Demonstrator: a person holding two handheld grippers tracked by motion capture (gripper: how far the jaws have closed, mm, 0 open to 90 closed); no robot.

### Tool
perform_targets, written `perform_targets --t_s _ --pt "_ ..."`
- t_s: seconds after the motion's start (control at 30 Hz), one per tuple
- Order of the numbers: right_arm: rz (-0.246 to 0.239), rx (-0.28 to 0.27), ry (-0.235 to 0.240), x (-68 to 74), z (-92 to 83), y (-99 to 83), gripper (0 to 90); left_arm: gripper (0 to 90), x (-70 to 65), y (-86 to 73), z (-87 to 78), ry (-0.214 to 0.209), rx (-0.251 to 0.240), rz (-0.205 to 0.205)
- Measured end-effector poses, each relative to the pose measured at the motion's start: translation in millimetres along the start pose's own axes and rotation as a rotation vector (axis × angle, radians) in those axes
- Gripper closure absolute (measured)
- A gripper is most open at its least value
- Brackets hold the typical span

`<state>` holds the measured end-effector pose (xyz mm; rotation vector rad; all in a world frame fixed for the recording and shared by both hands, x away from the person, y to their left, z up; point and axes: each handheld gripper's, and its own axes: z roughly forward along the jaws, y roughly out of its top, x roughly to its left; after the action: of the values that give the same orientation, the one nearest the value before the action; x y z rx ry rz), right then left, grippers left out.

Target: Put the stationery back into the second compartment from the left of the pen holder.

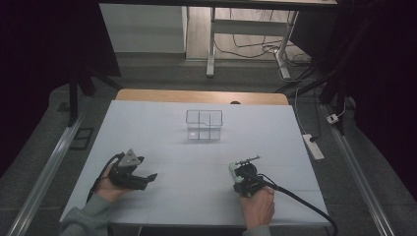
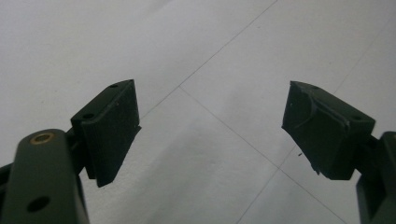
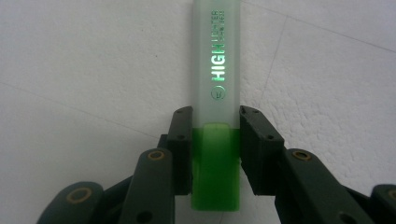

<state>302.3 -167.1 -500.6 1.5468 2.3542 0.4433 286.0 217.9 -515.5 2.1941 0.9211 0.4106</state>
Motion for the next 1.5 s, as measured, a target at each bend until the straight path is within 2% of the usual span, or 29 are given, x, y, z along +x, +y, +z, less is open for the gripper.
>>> perform_targets --t_s 0.23,0.27,0.33,0.37,0.43,0.47,0.5,0.63,0.7,0.73,0.77,0.8,0.87,0.97,1.0,1.03,1.07,1.13,1.23,1.33,1.37,1.43,1.5 --pt "-0.035 -0.025 0.029 -3.8 -6.8 2.5 66.8 18.8 1.5 -0.6 -0.1 -0.003 -0.004 0.001" --pt "-0.061 -0.027 0.04 -6.7 -10.8 3.7 66.8 18.8 1.9 -0.6 -0.3 -0.008 -0.007 -0.001" --pt "-0.076 -0.029 0.04 -9.0 -12.9 4.3 66.8 18.8 2.2 -0.3 -1.0 -0.023 -0.016 -0.007" --pt "-0.106 -0.034 0.051 -12.7 -17.0 6.5 66.8 18.9 1.7 -0.2 -1.3 -0.019 -0.018 -0.004" --pt "-0.118 -0.04 0.059 -14.0 -18.0 7.6 66.8 18.9 1.5 -0.2 -1.1 -0.02 -0.017 -0.001" --pt "-0.152 -0.05 0.094 -16.6 -20.0 11.0 66.8 18.9 1.1 -0.2 -0.9 -0.02 -0.017 0.0" --pt "-0.152 -0.05 0.094 -16.6 -20.0 11.0 66.8 18.9 0.6 -0.2 -0.8 -0.018 -0.016 0.004" --pt "-0.243 -0.045 0.137 -19.6 -15.7 15.6 66.8 19.1 -2.1 -0.2 -0.6 -0.017 -0.015 0.02" --pt "-0.293 -0.06 0.155 -22.4 -14.0 20.0 66.8 19.2 -3.3 -0.2 -1.2 -0.011 -0.014 0.029" --pt "-0.293 -0.06 0.155 -22.4 -14.0 20.0 66.8 19.2 -3.7 -0.4 -1.5 -0.008 -0.014 0.032" --pt "-0.318 -0.087 0.193 -23.7 -13.9 23.3 66.7 19.3 -4.1 -0.9 -2.0 -0.004 -0.018 0.029" --pt "-0.334 -0.097 0.207 -24.5 -14.3 25.1 66.7 19.4 -4.1 -0.9 -2.0 -0.004 -0.018 0.029" --pt "-0.345 -0.106 0.215 -26.0 -14.7 27.0 66.7 19.4 -4.1 -1.2 -2.0 -0.001 -0.02 0.026" --pt "-0.445 -0.141 0.235 -30.7 -14.3 34.9 66.7 19.5 -3.3 -2.2 -1.1 0.003 -0.019 0.012" --pt "-0.445 -0.141 0.235 -30.7 -14.3 34.9 66.7 19.5 -2.8 -2.5 -0.6 0.0 -0.019 0.003" --pt "-0.474 -0.14 0.236 -29.8 -13.9 36.4 66.7 19.5 -2.6 -2.4 -0.1 0.005 -0.016 -0.003" --pt "-0.528 -0.146 0.223 -26.9 -13.8 39.2 66.7 19.5 -2.0 -2.4 0.3 0.01 -0.015 -0.005" --pt "-0.563 -0.167 0.246 -25.7 -14.7 43.0 66.7 19.6 -0.3 -3.0 2.2 0.019 -0.007 -0.019" --pt "-0.585 -0.185 0.267 -24.6 -16.2 46.3 66.7 19.6 0.4 -3.0 1.9 0.03 -0.005 -0.026" --pt "-0.652 -0.209 0.286 -20.8 -23.1 54.2 66.7 19.8 1.6 -2.9 0.0 0.042 -0.01 -0.036" --pt "-0.662 -0.226 0.31 -20.1 -25.1 55.7 66.7 19.8 2.3 -2.4 -0.3 0.047 -0.015 -0.049" --pt "-0.658 -0.256 0.366 -19.3 -27.1 58.2 66.7 19.8 2.9 -2.1 -0.4 0.051 -0.014 -0.052" --pt "-0.661 -0.255 0.376 -16.5 -24.5 58.5 66.7 19.8 2.9 -2.2 -0.3 0.051 -0.011 -0.053"
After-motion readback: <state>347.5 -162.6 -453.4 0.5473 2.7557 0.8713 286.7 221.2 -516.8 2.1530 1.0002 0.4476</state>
